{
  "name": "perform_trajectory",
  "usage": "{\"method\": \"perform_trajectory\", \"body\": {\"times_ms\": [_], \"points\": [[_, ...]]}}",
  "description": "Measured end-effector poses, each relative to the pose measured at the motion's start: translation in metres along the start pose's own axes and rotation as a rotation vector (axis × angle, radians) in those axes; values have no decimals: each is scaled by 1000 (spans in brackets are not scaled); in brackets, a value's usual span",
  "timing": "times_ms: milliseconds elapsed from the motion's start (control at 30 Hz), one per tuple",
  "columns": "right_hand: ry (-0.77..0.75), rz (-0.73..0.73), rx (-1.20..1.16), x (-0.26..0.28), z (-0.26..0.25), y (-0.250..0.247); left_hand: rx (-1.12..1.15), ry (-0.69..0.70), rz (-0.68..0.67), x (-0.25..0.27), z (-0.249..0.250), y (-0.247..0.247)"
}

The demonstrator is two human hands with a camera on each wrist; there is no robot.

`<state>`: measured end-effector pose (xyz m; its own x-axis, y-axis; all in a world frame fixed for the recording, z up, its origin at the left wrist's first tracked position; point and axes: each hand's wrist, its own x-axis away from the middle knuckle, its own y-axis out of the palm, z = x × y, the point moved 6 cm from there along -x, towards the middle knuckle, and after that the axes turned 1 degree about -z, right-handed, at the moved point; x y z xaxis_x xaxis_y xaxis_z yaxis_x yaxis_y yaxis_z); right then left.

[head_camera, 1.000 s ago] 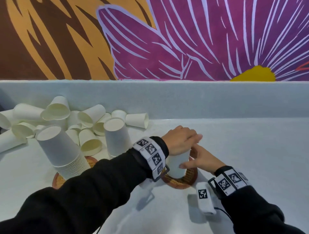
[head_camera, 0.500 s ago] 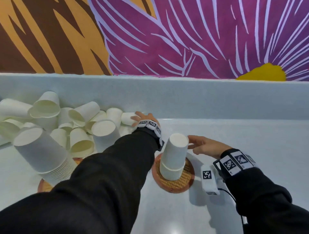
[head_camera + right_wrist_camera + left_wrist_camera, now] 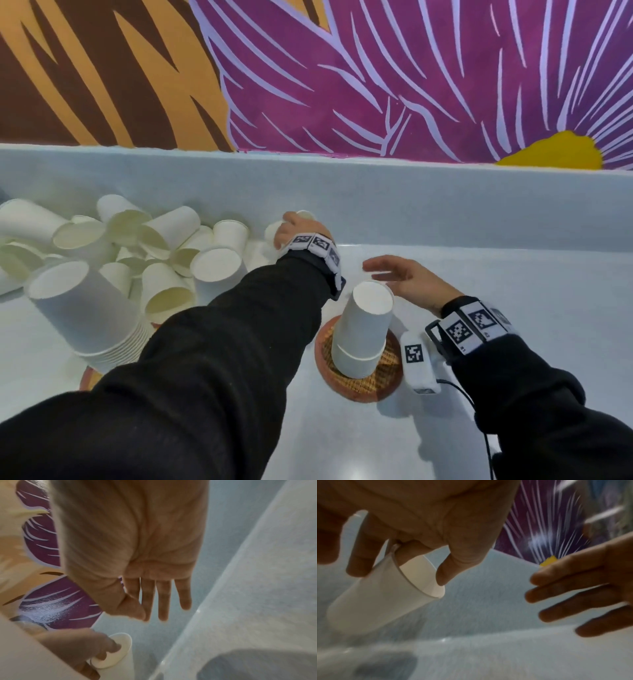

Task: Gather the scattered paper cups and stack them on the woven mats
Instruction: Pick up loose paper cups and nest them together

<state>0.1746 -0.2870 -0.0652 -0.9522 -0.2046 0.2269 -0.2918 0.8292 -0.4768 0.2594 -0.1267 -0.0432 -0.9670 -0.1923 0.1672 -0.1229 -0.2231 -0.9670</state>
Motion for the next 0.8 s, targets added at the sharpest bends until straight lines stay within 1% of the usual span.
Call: {"method": "perform_trajectory", "body": {"times_ms": [67, 133, 167, 233, 267, 333, 400, 467, 533, 600, 667, 733, 800], "points": [[-104, 164, -27, 3, -17, -17, 88, 84, 26, 7, 14, -24], [-197, 306, -38, 9, -38, -33, 145, 172, 10, 19, 24, -46], [-237, 354, -31, 13, -51, -39, 145, 232, -6, 29, 29, -57], [-312, 414, 18, 22, -80, -47, 188, 378, 8, 53, 36, -87], [-345, 429, 51, 27, -95, -48, 211, 415, 21, 63, 37, -99], [-406, 436, 129, 37, -123, -44, 184, 429, 69, 88, 35, -129], [-439, 431, 209, 45, -145, -34, 92, 460, 71, 108, 29, -151], [-457, 405, 268, 48, -161, -22, 34, 472, 36, 111, 18, -161], [-460, 390, 316, 49, -173, -8, 74, 473, -12, 113, -5, -165], [-460, 399, 341, 51, -182, 5, 219, 447, -51, 111, -29, -169], [-465, 384, 297, 54, -188, 19, 404, 415, -67, 107, -55, -176], [-448, 398, 276, 56, -190, 30, 528, 331, -35, 94, -86, -179], [-408, 470, 295, 56, -187, 35, 489, 245, 28, 80, -114, -174]]}}
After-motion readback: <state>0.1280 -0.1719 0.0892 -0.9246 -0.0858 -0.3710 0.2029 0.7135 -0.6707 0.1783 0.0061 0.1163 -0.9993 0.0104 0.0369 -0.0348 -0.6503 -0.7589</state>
